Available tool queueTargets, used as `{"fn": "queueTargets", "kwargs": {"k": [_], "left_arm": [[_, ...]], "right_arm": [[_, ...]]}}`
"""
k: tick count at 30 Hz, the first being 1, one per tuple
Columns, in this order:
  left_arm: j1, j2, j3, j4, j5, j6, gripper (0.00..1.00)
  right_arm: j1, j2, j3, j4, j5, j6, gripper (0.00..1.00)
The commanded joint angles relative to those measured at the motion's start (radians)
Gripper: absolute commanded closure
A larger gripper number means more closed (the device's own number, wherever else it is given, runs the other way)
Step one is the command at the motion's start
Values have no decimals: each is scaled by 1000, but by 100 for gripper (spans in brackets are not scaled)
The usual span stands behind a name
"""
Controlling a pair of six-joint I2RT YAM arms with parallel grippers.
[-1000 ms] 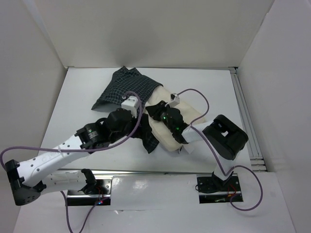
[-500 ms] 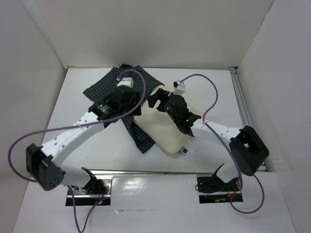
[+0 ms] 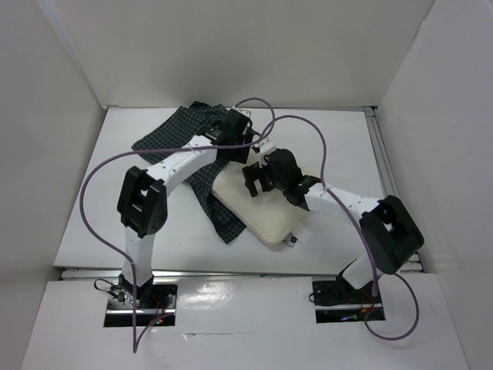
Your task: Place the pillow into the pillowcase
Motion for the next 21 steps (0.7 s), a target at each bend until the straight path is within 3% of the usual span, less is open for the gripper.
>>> {"fn": "queueTargets", "kwargs": {"k": [1, 6, 7, 10, 11, 13, 14, 15, 16, 17, 21], "left_arm": [[23, 45, 80, -49, -13, 64, 20], [32, 113, 110, -67, -72, 55, 38], [32, 123, 120, -67, -97, 55, 45], [32, 154, 150, -90, -132, 46, 51], [32, 154, 150, -90, -132, 46, 61], [32, 163, 173, -90, -152, 46, 82], [32, 163, 185, -90, -167, 46, 100], [32, 163, 186, -90, -178, 46, 100], [32, 163, 195, -90, -178, 57, 100], [32, 154, 195, -78, -178, 67, 100], [23, 108, 204, -52, -178, 92, 100]], "right_arm": [[-12, 17, 25, -2, -60, -168, 0], [-12, 97, 36, -12, -120, -208, 0], [-12, 131, 45, -3, -120, -208, 0], [-12, 180, 58, 8, -98, -175, 0], [-12, 206, 67, 20, -85, -175, 0], [-12, 231, 67, 32, -71, -163, 19], [-12, 254, 77, 32, -40, -137, 58], [-12, 264, 77, 43, -14, -123, 59], [-12, 275, 77, 43, 9, -111, 96], [-12, 296, 88, 43, 32, -111, 100], [-12, 295, 102, 50, 61, -62, 100]]}}
